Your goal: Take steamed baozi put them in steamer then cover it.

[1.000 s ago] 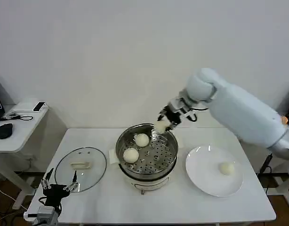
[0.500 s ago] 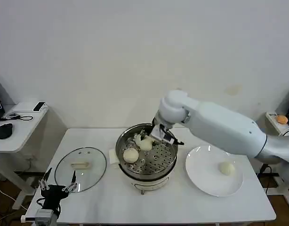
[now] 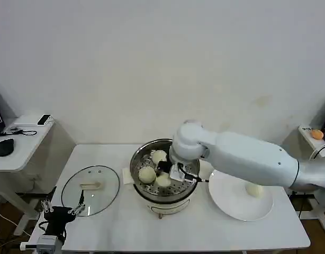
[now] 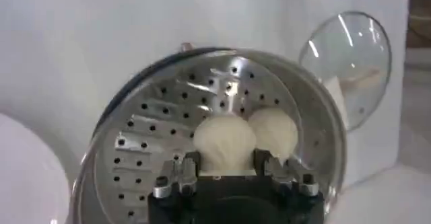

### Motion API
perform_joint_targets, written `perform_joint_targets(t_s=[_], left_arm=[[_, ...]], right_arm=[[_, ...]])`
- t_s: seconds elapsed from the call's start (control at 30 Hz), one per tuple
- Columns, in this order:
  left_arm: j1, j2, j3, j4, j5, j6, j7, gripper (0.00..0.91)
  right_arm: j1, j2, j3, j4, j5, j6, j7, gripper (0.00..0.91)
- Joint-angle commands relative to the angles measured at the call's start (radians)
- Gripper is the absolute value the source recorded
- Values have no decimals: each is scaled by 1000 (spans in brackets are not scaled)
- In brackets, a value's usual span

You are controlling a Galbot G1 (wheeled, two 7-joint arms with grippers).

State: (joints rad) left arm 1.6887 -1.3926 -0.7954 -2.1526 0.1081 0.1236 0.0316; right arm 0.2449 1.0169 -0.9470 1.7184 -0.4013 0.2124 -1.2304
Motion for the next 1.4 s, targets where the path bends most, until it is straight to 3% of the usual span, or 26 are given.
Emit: perform_joint_targets(t_s=[0.03, 0.63, 0.7, 1.17, 1.3, 1.4], left_arm=[[0, 0, 1, -4, 0, 0, 1, 907], [-6, -1, 3, 9, 1, 0, 2, 907], [-8, -1, 5, 14, 2, 0, 2, 907], [-11, -1, 10, 21, 2, -1, 0, 907], [-9, -1, 13, 20, 2, -1, 0, 907], [-10, 2, 13, 17, 1, -1, 1, 907]], right_arm=[[-2, -8, -29, 27, -14, 13, 4, 524], [-20, 2, -37, -4, -6, 7, -1, 534], [-22, 3, -37, -6, -7, 6, 2, 907], [-8, 8, -16, -30, -2, -2, 27, 907], [2, -15, 27, -35, 3, -3, 27, 907], [23, -52, 79, -35, 57, -15, 5, 907]])
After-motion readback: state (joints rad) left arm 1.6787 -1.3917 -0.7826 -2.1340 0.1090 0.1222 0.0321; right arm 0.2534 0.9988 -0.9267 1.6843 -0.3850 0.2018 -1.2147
